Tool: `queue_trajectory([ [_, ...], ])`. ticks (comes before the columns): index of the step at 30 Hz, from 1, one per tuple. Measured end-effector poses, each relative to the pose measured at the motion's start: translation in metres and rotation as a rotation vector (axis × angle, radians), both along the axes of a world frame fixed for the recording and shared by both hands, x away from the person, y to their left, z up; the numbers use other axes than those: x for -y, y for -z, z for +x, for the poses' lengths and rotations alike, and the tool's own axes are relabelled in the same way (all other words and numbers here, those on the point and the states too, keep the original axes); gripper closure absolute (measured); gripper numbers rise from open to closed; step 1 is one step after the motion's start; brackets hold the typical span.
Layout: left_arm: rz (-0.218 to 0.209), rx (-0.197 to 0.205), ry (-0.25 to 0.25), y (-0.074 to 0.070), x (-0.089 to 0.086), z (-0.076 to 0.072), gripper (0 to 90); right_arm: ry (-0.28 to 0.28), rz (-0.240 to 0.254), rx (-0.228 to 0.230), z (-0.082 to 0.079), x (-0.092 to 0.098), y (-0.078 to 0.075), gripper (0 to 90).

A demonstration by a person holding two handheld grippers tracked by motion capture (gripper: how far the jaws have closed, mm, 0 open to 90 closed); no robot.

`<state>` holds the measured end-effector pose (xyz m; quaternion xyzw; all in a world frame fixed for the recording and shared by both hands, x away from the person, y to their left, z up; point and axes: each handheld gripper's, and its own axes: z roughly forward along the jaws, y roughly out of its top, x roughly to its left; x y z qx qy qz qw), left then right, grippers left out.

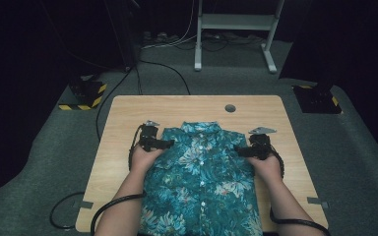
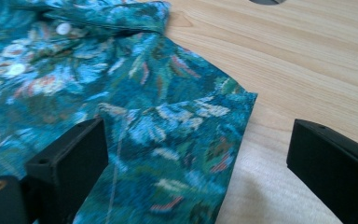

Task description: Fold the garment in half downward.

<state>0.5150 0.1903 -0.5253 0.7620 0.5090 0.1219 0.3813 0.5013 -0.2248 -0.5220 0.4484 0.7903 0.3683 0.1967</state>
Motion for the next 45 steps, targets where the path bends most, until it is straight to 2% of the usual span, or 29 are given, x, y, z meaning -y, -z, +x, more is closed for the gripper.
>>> queue_trajectory([
  [6,0.013,-0.01,0.0,-0.001,0.005,0.01,7.4,0.015,-0.011,-0.025,0.013,-0.003,0.004,9.2],
  [11,0.028,-0.027,-0.013,0.002,0.007,0.015,8.9,0.046,0.005,-0.049,0.021,-0.004,0.007,12.0],
  [21,0.047,-0.042,-0.068,0.003,0.009,0.022,18.1,0.076,0.008,-0.071,0.028,-0.012,0.013,21.0],
  [27,0.069,-0.023,-0.079,0.003,0.012,0.02,31.3,0.071,-0.017,-0.089,0.031,-0.019,0.009,36.0],
  [29,0.11,-0.011,-0.094,0.003,0.015,0.018,40.1,0.085,-0.025,-0.095,0.032,-0.021,0.008,38.3],
  [30,0.128,-0.013,-0.097,0.002,0.017,0.017,42.3,0.095,-0.023,-0.103,0.033,-0.021,0.007,42.5],
  [32,0.157,-0.021,-0.089,0.0,0.021,0.018,47.0,0.096,-0.022,-0.115,0.033,-0.022,0.005,48.1],
  [35,0.195,-0.008,-0.074,0.0,0.026,0.016,52.8,0.1,-0.038,-0.123,0.032,-0.025,0.004,57.5],
  [39,0.191,-0.015,-0.08,-0.001,0.029,0.015,64.6,0.096,-0.05,-0.115,0.03,-0.026,0.004,67.1],
  [43,0.183,-0.042,-0.097,-0.003,0.032,0.015,77.1,0.107,-0.037,-0.116,0.029,-0.026,0.004,76.9],
  [45,0.172,-0.05,-0.101,-0.003,0.033,0.015,83.5,0.113,-0.019,-0.132,0.028,-0.028,0.004,83.4],
])
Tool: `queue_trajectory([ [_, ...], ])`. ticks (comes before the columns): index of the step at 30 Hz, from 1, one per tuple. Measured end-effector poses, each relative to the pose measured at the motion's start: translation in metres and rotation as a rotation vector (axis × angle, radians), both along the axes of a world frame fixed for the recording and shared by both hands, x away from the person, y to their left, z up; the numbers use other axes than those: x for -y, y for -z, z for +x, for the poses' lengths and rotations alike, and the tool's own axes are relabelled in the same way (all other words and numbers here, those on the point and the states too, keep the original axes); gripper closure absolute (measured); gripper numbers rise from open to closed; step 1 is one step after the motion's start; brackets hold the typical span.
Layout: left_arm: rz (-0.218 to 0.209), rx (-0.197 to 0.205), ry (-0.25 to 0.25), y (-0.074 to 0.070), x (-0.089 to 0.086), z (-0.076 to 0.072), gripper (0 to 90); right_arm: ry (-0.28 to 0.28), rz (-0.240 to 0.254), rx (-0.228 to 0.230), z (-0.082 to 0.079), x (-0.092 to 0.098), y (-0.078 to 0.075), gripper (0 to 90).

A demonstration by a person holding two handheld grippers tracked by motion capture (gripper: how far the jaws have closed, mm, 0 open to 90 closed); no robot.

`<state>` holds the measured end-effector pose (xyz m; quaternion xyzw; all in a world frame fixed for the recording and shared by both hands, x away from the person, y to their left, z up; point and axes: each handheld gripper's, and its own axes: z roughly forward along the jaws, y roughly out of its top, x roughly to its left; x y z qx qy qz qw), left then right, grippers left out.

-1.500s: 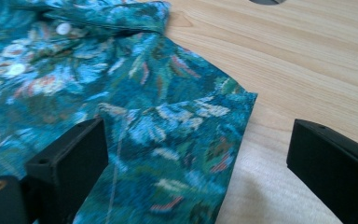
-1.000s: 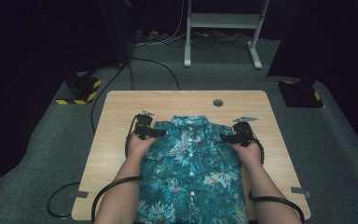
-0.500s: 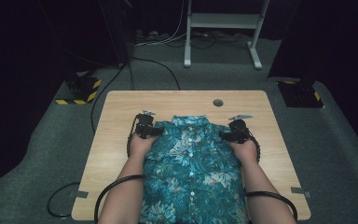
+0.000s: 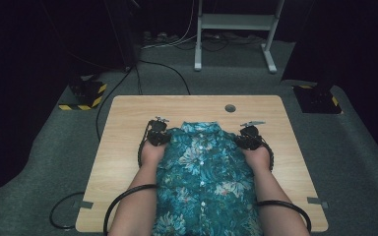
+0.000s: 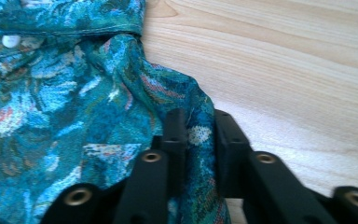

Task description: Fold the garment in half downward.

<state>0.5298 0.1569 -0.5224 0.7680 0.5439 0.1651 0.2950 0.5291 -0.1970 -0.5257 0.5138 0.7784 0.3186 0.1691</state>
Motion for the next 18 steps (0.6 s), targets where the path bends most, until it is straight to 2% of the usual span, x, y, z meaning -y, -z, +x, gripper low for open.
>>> queue_trajectory([
  [3,0.01,0.012,-0.017,0.001,0.004,-0.002,87.0,0.006,0.02,0.002,-0.002,-0.002,0.001,86.6],
  [6,0.007,0.016,-0.027,0.001,0.004,-0.003,87.5,0.006,0.004,0.015,-0.004,-0.004,0.001,87.0],
  [11,-0.05,0.036,-0.038,-0.001,0.0,-0.006,88.1,0.012,-0.002,0.069,-0.005,-0.005,-0.003,86.9],
  [13,-0.085,0.054,-0.051,-0.005,-0.003,-0.006,88.0,0.022,0.007,0.084,-0.004,-0.005,-0.007,86.9],
  [18,-0.122,0.112,-0.072,-0.014,-0.005,-0.008,88.0,0.026,0.022,0.132,-0.004,-0.006,-0.019,86.8],
])
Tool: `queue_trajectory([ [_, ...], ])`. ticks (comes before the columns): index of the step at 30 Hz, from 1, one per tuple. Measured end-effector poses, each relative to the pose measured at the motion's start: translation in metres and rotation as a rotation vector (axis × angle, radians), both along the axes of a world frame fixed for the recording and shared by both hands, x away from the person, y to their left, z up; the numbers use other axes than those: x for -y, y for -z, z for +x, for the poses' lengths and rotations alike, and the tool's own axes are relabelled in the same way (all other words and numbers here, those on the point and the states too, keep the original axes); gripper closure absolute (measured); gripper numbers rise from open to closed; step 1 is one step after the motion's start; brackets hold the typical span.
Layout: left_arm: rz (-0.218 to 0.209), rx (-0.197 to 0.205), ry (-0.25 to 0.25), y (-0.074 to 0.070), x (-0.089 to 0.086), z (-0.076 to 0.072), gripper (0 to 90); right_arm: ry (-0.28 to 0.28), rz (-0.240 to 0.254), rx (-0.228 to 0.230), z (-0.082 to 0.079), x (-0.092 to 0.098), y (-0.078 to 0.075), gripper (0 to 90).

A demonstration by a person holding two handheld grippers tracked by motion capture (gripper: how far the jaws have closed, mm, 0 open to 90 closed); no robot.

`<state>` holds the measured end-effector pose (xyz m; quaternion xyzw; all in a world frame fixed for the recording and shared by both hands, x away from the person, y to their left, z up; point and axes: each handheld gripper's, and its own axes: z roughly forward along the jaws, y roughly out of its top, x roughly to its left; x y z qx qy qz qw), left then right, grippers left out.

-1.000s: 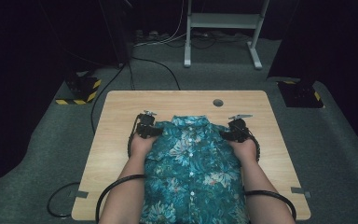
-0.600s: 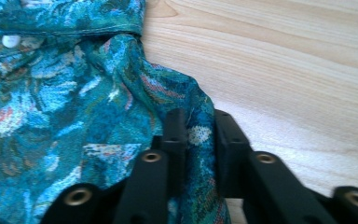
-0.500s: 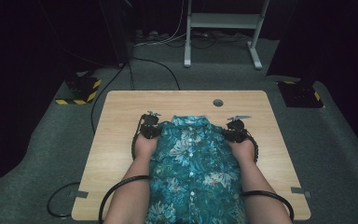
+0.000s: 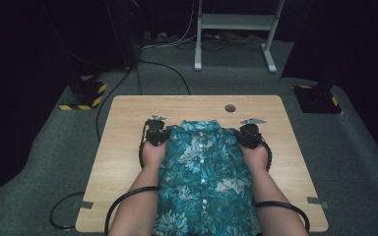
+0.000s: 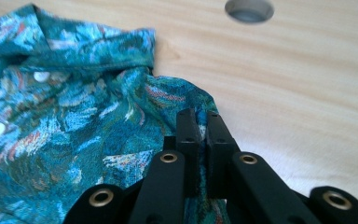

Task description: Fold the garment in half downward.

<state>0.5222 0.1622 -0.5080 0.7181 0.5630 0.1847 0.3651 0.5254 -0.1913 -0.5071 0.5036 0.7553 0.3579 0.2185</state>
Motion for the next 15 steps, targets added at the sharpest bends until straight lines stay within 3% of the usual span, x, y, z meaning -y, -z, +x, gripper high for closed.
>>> queue_trajectory([
  [6,-0.039,0.077,-0.039,-0.017,0.001,-0.003,88.1,0.024,0.04,0.06,0.001,-0.003,-0.017,86.6],
  [15,-0.081,0.239,-0.096,-0.047,0.002,-0.012,87.9,0.06,0.079,0.195,-0.004,-0.009,-0.044,86.4],
])
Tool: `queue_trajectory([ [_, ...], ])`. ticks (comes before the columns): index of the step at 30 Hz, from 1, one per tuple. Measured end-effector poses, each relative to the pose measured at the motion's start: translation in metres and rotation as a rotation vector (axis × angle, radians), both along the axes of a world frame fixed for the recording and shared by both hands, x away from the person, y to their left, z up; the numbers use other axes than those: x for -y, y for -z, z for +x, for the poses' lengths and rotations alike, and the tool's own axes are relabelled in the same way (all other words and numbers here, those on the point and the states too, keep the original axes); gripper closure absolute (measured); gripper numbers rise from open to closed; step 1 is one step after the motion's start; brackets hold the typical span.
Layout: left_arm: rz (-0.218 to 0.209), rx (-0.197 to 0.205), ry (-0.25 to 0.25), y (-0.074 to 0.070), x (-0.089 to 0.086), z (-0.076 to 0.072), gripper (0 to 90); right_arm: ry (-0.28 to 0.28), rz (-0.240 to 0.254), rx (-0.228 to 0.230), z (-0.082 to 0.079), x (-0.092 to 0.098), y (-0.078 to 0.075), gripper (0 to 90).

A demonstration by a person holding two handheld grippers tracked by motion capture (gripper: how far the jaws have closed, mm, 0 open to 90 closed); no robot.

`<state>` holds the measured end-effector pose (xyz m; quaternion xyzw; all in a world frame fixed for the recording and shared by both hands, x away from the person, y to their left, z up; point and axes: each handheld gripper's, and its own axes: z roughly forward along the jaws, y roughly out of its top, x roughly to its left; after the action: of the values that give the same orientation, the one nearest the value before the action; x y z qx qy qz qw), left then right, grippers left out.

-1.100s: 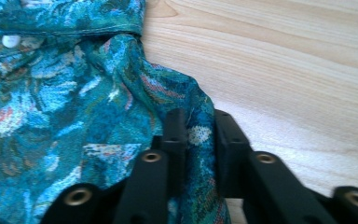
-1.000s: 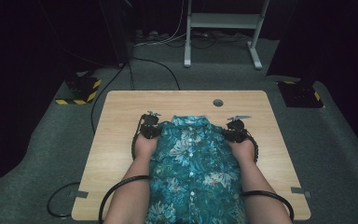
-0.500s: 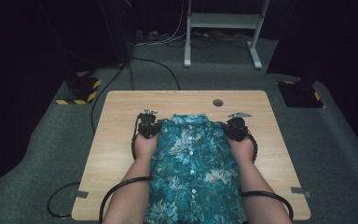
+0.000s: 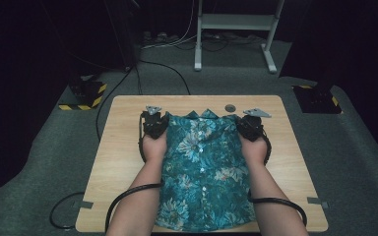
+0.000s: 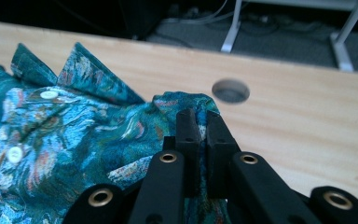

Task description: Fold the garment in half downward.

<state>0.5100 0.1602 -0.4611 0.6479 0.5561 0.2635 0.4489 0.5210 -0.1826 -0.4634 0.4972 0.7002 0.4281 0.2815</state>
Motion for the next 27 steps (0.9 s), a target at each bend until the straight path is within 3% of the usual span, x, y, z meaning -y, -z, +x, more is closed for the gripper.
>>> queue_trajectory([
  [2,0.001,0.016,0.001,-0.002,0.001,-0.002,87.9,0.002,0.011,0.02,-0.002,0.0,-0.002,86.4],
  [10,-0.019,0.035,0.005,-0.003,0.001,-0.014,87.8,0.007,0.056,0.029,-0.011,0.001,0.002,86.0],
  [27,-0.086,0.097,0.0,0.002,-0.007,-0.073,87.7,-0.022,0.119,0.102,-0.064,0.003,-0.002,86.1],
])
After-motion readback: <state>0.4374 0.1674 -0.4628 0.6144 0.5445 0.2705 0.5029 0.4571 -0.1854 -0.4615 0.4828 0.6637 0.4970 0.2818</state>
